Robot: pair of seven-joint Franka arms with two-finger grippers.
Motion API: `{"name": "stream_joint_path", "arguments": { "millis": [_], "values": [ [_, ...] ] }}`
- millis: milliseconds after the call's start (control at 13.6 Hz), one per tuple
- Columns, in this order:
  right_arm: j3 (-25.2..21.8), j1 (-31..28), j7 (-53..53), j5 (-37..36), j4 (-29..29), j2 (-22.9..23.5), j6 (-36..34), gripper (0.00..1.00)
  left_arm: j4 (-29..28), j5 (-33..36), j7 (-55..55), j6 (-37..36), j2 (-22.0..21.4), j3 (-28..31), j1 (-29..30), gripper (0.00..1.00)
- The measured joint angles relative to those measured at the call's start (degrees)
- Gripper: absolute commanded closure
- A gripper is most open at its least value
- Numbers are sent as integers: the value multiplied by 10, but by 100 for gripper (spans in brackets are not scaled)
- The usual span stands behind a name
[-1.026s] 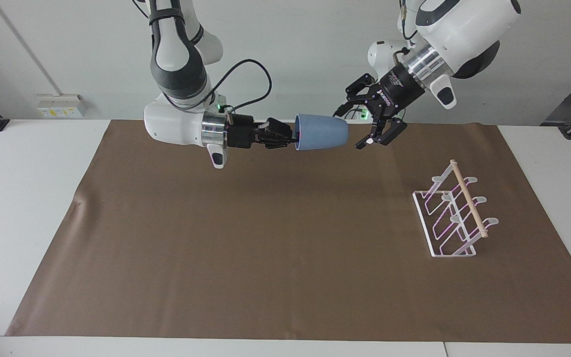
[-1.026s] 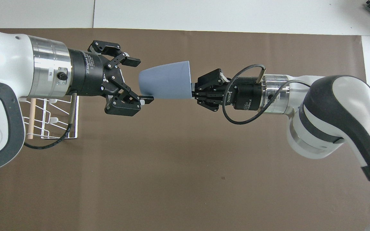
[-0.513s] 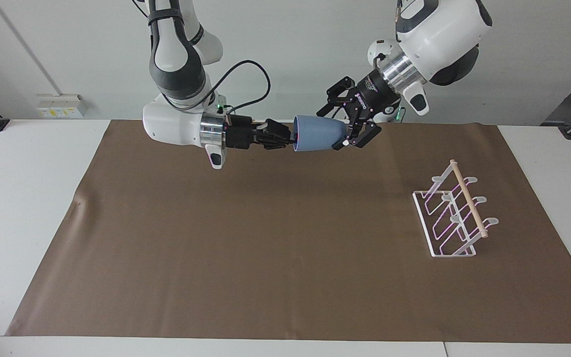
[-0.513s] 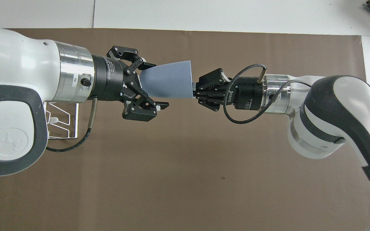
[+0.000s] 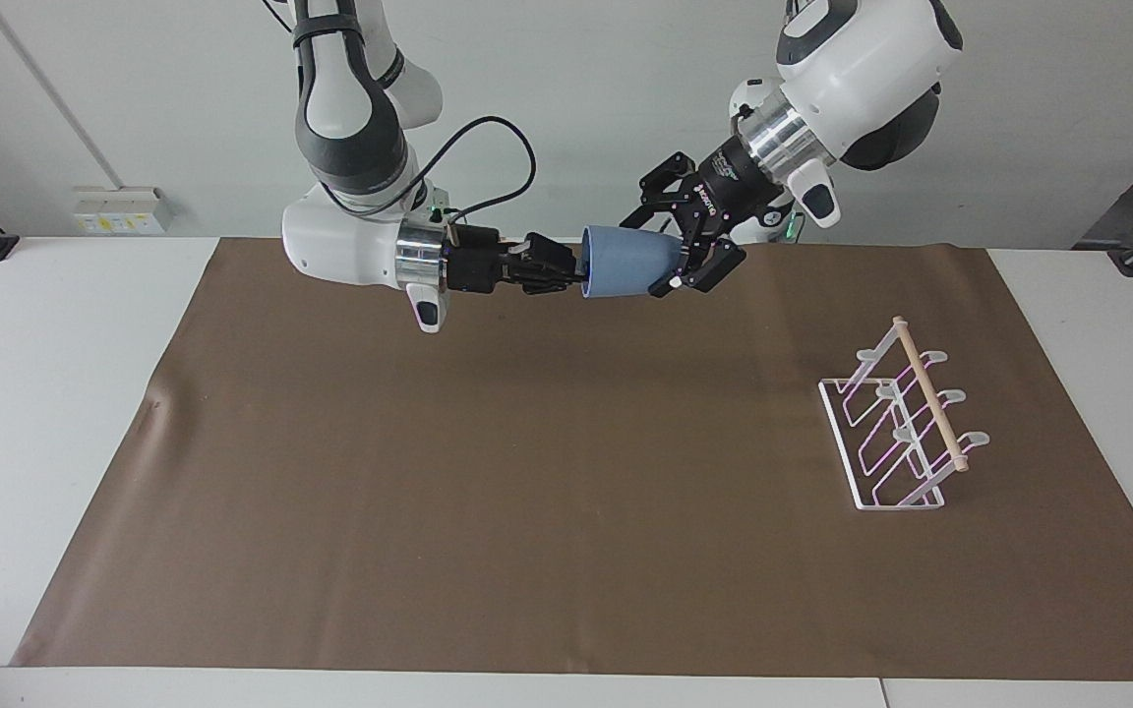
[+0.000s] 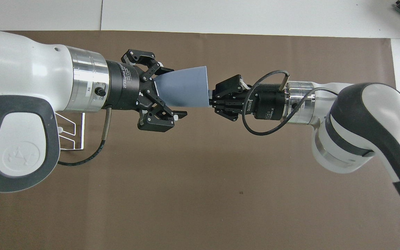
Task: Hang cup on cup holder
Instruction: 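Close the left gripper around the cup's closed end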
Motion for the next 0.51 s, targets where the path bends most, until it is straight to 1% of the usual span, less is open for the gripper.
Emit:
{"name": "stream_joint_path", "arguments": {
  "millis": [73, 220, 293, 513],
  "values": [
    [0, 0, 0, 0, 0, 0, 0, 100, 0, 5, 1, 2, 0, 0, -1, 36],
    [0, -1, 0, 0, -3, -1, -1, 100, 0, 16, 4, 11, 1, 1, -4, 92],
    [-1, -1, 0, 0, -4, -1, -2, 100, 0, 16, 9, 12, 1, 1, -4, 100],
    [-1, -2, 0, 0, -4, -2, -2, 100, 0, 17, 17, 12, 1, 1, -5, 100]
  ]
}}
